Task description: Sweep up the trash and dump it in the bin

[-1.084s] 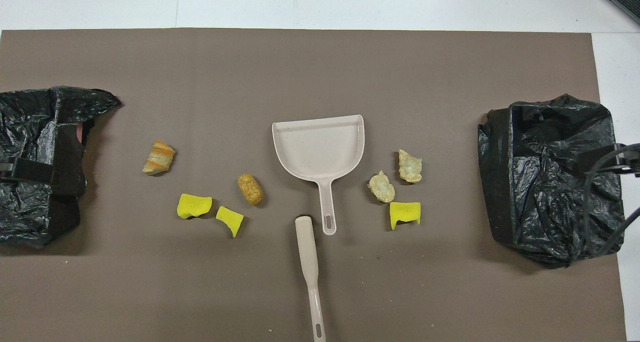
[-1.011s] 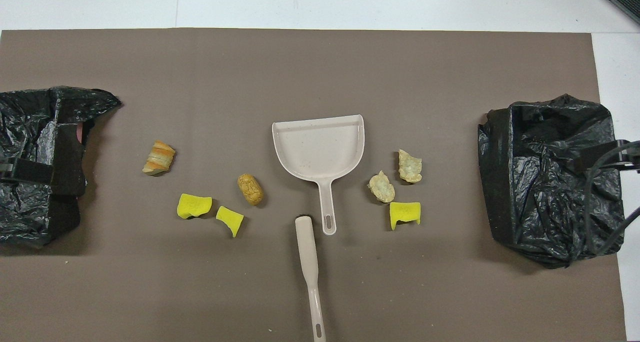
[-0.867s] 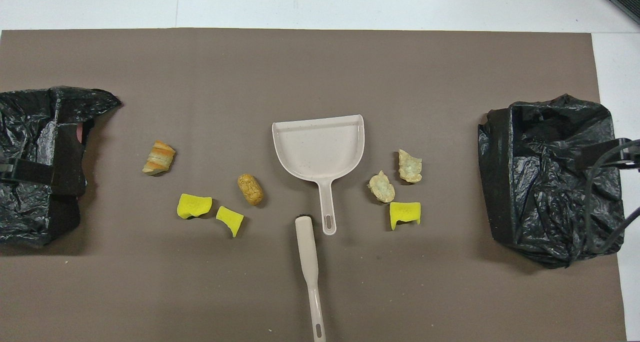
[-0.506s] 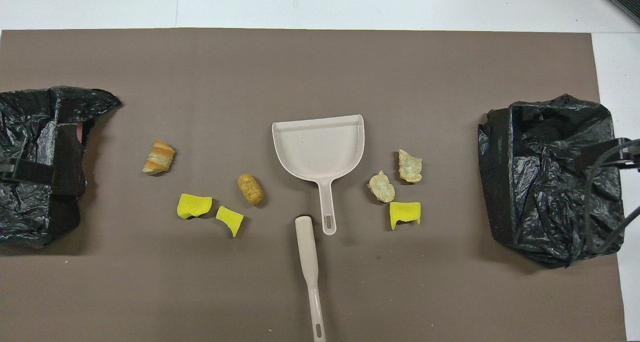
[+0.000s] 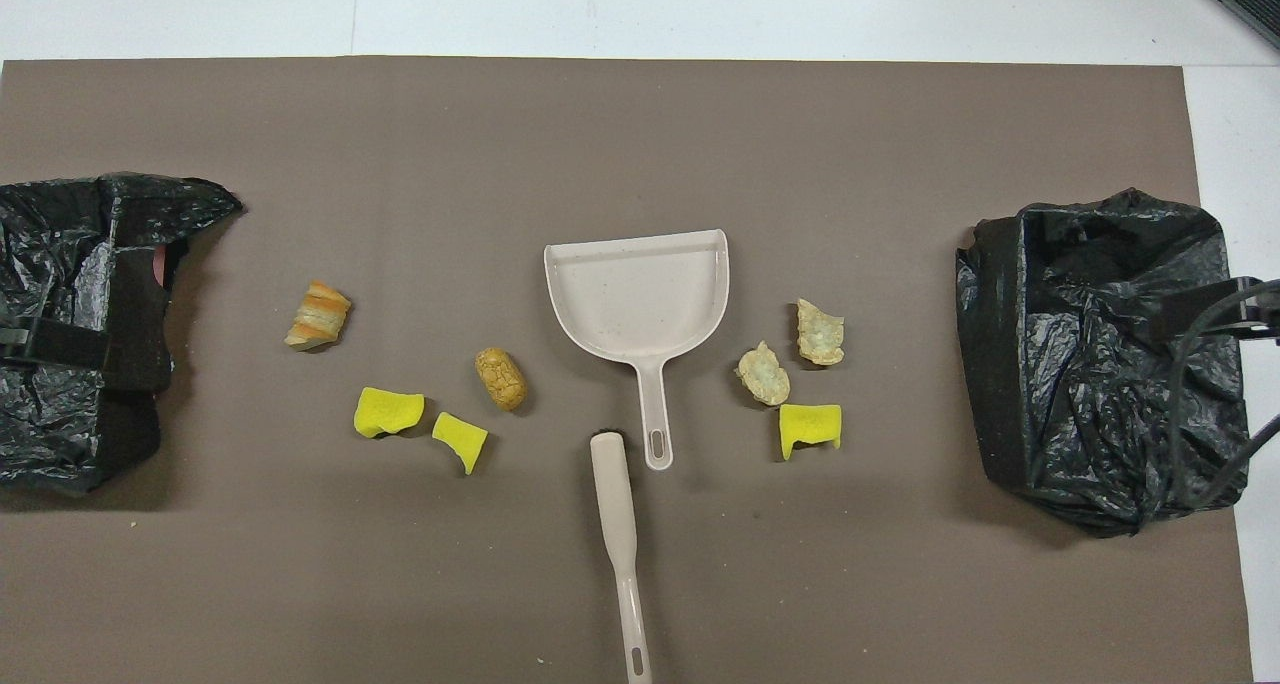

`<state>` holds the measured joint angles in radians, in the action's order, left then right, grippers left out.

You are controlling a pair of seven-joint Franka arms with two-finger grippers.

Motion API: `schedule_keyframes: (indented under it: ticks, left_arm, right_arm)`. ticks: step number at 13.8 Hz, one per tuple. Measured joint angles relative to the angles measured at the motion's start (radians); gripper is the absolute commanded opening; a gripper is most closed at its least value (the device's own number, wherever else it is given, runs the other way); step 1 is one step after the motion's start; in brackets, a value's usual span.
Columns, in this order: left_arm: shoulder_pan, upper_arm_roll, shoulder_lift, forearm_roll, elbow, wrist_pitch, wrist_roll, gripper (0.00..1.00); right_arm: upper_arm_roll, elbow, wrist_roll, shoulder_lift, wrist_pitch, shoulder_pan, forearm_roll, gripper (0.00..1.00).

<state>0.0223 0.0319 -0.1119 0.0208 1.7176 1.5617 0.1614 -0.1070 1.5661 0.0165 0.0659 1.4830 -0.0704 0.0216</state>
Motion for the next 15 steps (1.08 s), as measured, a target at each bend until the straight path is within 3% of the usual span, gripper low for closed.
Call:
schedule_keyframes:
  ticks: [4,7,10,15]
  left_arm:
    - [0.003,-0.003,-0.002,0.0,0.004,-0.009,0.008,1.0]
    - [0.081,-0.012,-0.026,0.0,0.051,-0.024,-0.015,1.0]
    - [0.218,-0.021,-0.059,0.0,0.163,0.019,-0.122,1.0]
    - [0.426,-0.028,-0.076,0.007,0.382,0.249,-0.318,1.0]
  right_arm:
    - [0.0,0.006,0.0,0.002,-0.001,0.0,0.0,1.0]
    - [-0.002,0.008,0.0,0.004,-0.003,0.0,0.0,1.0]
    - [-0.003,0.009,0.0,0.005,-0.005,0.0,0.0,1.0]
    - [-0.003,0.01,0.0,0.006,-0.018,0.0,0.0,1.0]
